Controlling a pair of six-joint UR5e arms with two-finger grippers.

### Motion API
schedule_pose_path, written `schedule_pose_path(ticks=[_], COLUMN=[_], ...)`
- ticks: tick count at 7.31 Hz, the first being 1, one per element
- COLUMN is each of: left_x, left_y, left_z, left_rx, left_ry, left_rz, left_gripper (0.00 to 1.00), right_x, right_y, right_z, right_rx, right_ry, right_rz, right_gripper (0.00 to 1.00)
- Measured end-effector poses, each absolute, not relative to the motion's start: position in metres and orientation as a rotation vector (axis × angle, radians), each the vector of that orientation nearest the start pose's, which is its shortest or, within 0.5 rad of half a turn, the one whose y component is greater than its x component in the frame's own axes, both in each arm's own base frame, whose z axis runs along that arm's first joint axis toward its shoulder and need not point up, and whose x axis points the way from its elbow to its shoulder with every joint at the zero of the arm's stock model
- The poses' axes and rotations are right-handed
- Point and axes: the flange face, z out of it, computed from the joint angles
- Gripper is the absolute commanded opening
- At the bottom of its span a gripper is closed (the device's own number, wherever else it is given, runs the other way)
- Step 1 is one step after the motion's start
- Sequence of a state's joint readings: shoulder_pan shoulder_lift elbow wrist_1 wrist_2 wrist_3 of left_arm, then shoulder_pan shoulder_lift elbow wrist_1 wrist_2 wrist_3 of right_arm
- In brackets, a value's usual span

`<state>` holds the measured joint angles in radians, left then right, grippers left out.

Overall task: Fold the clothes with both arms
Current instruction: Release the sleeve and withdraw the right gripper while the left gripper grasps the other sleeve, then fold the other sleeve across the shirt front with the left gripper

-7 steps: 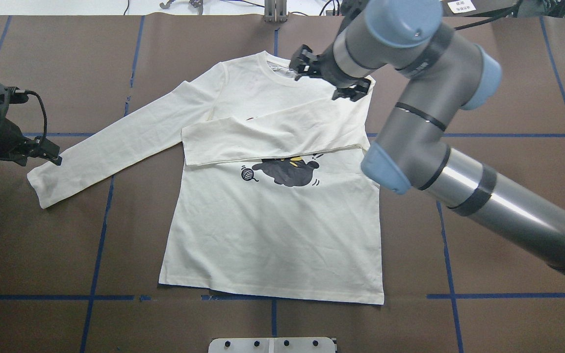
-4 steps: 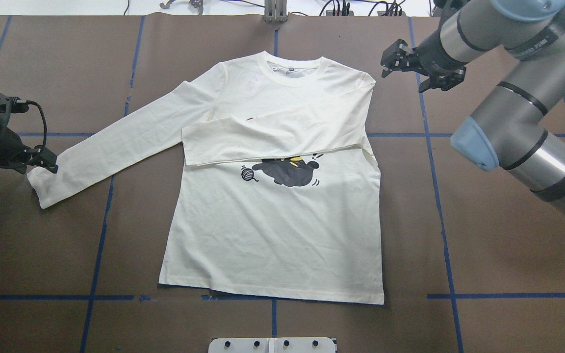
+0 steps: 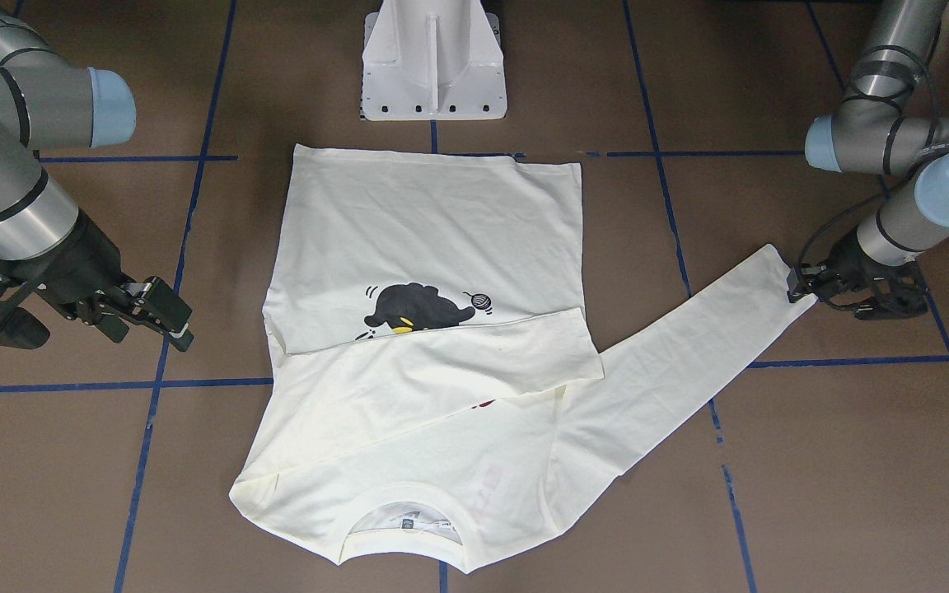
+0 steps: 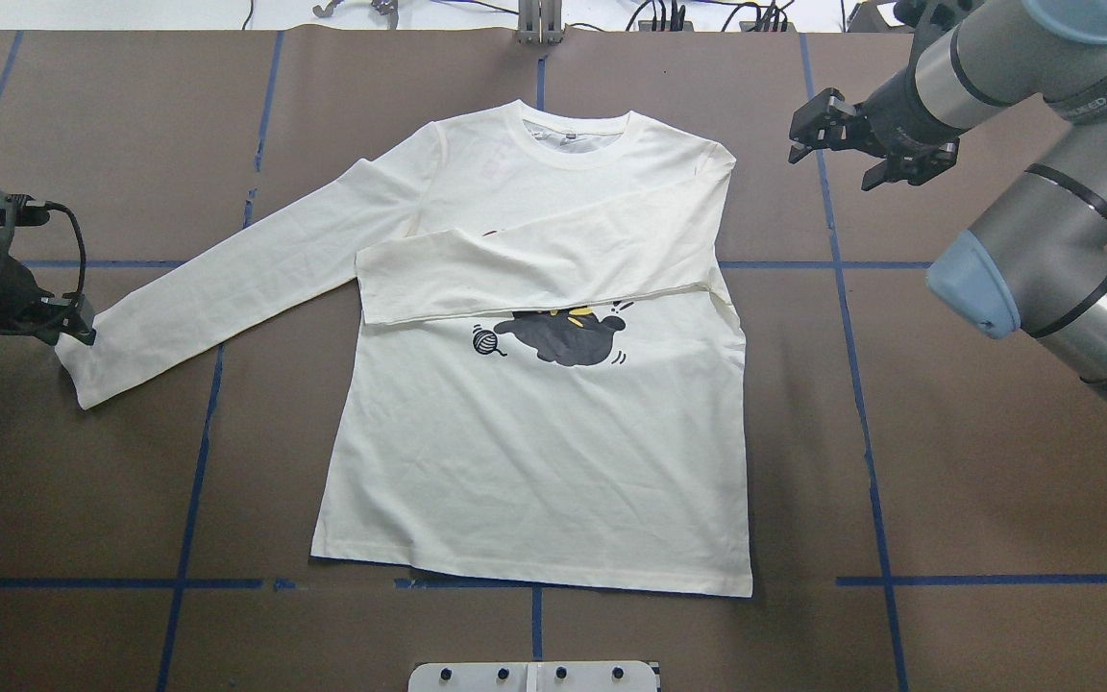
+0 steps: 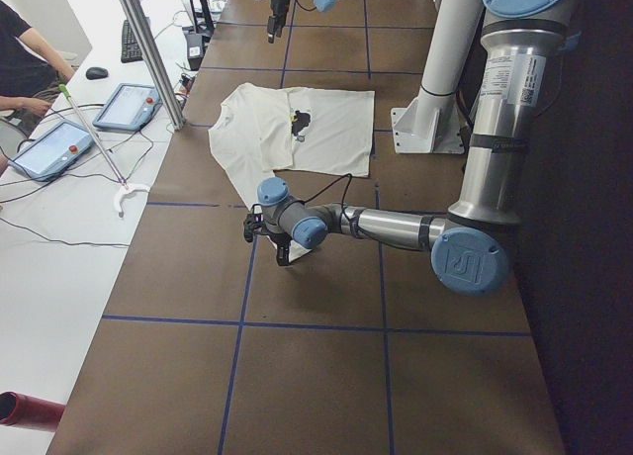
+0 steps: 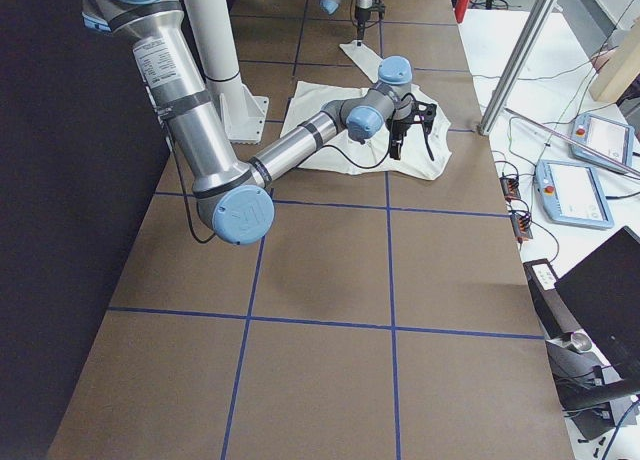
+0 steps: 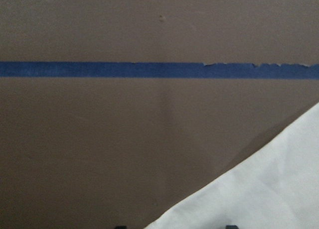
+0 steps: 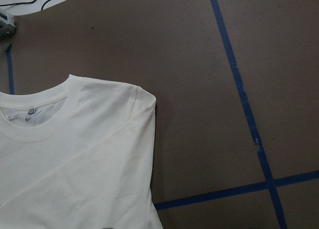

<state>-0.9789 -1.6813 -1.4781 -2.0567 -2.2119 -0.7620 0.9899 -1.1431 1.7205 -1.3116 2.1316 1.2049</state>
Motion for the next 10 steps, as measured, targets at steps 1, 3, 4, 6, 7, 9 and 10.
schedule_pose_path(ticks=[1, 3, 4, 6, 7, 9, 10], left_x=[0.254, 0.251, 0.252, 0.275, 0.303, 0.401, 0.474], left_y=[-0.510, -0.510, -0.511, -0.533, -0.542, -0.553, -0.567], left_z=[0.594, 0.554, 0.513, 0.378, 0.299, 0.157, 0.093], left_rx=[-0.006, 0.034, 0.048, 0.050, 0.034, 0.020, 0.022], left_ry=[0.799, 0.840, 0.866, 0.948, 1.008, 1.083, 1.086], left_rz=[0.004, 0.019, 0.022, -0.049, -0.105, -0.206, -0.259], left_gripper=[0.00, 0.00, 0.00, 0.00, 0.00, 0.00, 0.00], right_x=[-0.280, -0.278, -0.272, -0.235, -0.212, -0.164, -0.142], right_y=[-0.573, -0.572, -0.567, -0.557, -0.551, -0.538, -0.534], right_z=[0.319, 0.323, 0.328, 0.356, 0.375, 0.412, 0.425], right_rx=[0.099, 0.096, 0.095, 0.124, 0.143, 0.163, 0.166], right_ry=[-0.966, -0.964, -0.962, -0.934, -0.911, -0.881, -0.877], right_rz=[0.341, 0.343, 0.345, 0.319, 0.293, 0.242, 0.222], right_gripper=[0.93, 1.00, 1.00, 1.00, 1.00, 1.00, 1.00])
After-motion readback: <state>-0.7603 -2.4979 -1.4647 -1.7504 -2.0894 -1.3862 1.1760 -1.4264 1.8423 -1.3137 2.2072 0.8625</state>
